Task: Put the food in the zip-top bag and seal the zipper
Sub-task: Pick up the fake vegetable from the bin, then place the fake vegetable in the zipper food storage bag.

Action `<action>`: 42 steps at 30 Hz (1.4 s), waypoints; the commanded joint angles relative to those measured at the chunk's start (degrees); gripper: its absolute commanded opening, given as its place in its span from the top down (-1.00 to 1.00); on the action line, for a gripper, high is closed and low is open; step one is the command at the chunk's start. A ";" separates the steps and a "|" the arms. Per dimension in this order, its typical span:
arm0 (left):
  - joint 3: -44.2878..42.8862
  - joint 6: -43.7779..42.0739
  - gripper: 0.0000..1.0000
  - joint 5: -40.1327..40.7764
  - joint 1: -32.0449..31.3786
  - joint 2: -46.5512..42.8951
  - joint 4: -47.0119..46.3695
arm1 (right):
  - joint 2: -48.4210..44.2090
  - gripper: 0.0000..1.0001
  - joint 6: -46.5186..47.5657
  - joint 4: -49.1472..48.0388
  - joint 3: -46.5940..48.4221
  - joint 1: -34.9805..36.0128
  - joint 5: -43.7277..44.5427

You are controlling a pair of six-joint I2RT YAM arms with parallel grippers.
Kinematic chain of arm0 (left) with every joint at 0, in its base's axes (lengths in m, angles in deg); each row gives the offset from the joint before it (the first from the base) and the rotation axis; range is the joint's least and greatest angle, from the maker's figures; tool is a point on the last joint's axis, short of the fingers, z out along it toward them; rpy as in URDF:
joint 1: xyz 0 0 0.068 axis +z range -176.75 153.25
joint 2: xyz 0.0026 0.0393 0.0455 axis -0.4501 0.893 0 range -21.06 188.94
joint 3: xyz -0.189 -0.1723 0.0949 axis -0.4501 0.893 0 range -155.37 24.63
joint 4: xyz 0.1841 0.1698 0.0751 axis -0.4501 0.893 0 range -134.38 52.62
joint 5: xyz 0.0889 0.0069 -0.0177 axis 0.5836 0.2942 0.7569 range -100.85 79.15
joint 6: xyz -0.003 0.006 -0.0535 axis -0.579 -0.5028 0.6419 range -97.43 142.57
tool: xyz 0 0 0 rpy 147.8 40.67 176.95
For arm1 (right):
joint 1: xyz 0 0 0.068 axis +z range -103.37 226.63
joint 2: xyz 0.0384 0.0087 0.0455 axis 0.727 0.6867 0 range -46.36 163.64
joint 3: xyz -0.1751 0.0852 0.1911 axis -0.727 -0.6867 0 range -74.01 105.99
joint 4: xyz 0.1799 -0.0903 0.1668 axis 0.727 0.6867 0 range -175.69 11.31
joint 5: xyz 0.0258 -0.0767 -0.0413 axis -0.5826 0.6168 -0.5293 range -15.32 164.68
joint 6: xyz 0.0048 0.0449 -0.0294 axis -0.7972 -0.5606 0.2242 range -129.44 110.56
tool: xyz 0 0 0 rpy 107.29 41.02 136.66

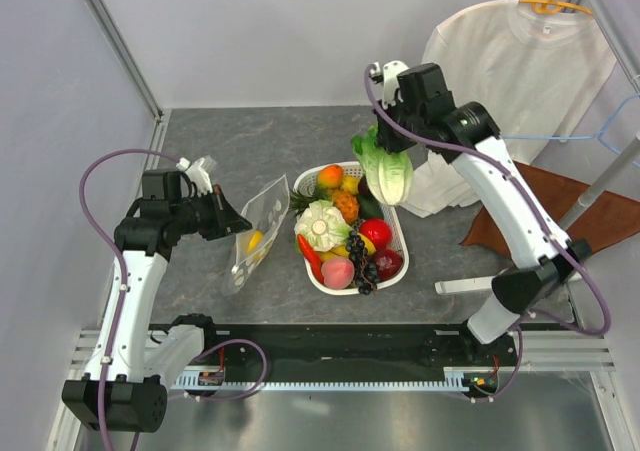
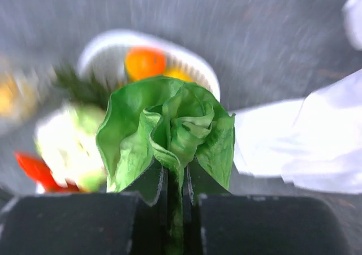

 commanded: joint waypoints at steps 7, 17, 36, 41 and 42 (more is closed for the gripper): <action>-1.97 11.81 0.96 0.67 0.59 1.43 -3.12 | -13.94 1.00 -23.27 -58.00 -21.54 13.02 26.10; 1.55 22.01 0.96 -4.69 1.39 -1.64 -11.30 | -4.72 1.00 -23.12 -81.17 -26.15 27.74 52.21; 4.36 24.13 0.96 -5.05 5.87 -3.49 -12.36 | 2.24 1.00 -21.34 -87.87 -22.72 36.26 60.76; 3.92 25.09 0.96 -5.84 5.96 -3.14 -12.62 | 1.53 1.00 -22.57 -85.75 -26.66 37.67 64.09; 4.18 25.36 0.96 -6.28 6.04 -3.31 -12.62 | 1.01 1.00 -22.57 -85.75 -29.02 37.76 64.53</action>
